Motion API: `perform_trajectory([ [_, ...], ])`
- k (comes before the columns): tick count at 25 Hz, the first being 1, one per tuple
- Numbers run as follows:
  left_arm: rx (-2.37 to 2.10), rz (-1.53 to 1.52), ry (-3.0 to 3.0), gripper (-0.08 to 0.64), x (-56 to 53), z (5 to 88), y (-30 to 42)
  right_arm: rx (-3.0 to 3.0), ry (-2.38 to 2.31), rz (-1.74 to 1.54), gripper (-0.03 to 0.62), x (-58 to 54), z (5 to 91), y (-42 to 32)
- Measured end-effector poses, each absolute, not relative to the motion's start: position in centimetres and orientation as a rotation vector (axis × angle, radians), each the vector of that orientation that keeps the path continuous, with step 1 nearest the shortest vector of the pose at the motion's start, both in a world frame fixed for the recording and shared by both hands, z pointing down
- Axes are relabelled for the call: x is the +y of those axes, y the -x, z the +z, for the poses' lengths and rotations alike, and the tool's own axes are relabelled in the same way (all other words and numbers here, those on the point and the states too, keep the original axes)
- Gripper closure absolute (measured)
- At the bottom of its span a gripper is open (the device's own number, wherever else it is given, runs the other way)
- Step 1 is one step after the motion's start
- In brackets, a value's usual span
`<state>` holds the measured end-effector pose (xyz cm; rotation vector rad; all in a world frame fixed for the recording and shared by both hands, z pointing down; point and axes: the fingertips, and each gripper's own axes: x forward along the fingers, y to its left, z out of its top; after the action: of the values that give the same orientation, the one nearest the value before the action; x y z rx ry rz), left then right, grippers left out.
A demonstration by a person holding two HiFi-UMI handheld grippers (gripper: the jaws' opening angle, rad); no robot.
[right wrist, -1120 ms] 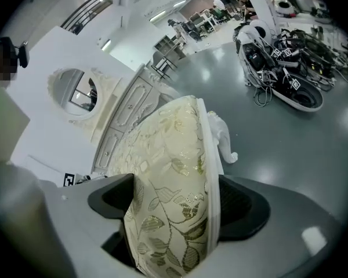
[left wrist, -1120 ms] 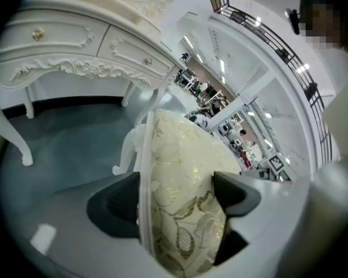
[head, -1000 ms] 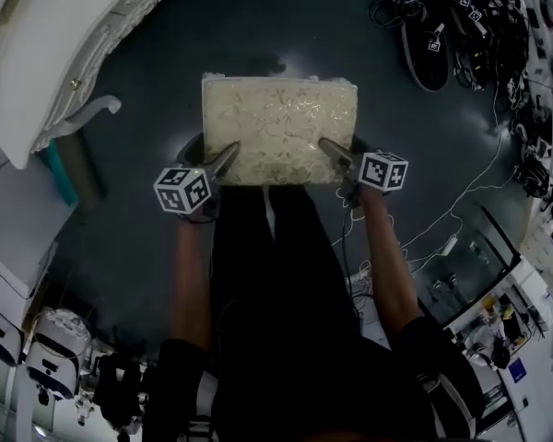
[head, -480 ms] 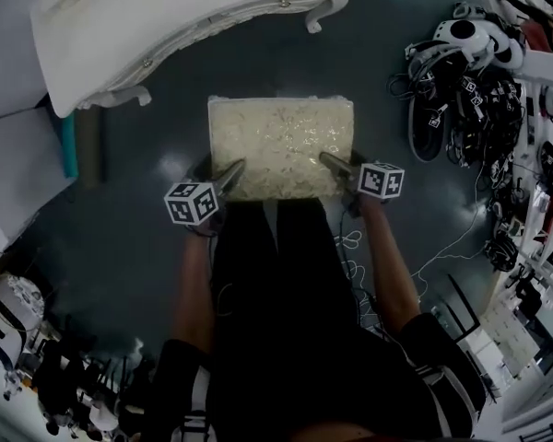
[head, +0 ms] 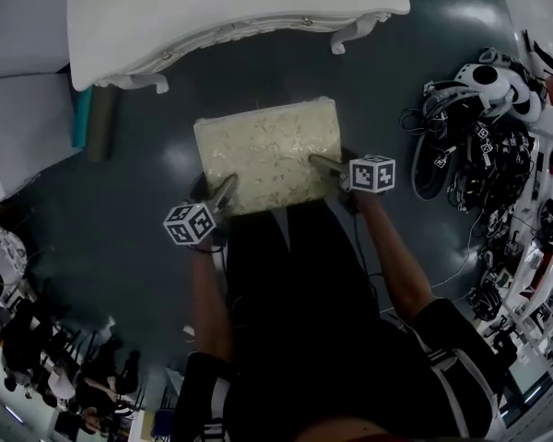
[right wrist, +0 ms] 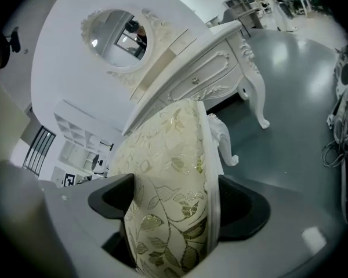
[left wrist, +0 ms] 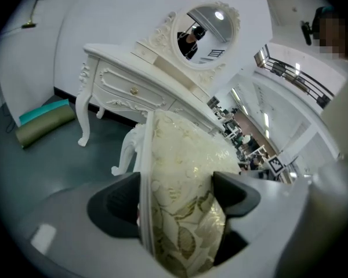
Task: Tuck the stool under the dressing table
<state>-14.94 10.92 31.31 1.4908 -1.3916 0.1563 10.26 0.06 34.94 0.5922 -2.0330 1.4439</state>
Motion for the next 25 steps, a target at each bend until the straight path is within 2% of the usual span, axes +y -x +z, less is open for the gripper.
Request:
perform_trajectory([
  [12,-1.423,0.104,-1.463,0.167,7.4,37.3,18.0,-2.034,-0.546,1.387,0.143,-4.9,40.5,-6.5],
  [25,-1.401,0.119,-1.491,0.167,1.4,49.3,22.7,-2.041,-0.605,1.421,0.143,-9.8,52.3,-2.3],
])
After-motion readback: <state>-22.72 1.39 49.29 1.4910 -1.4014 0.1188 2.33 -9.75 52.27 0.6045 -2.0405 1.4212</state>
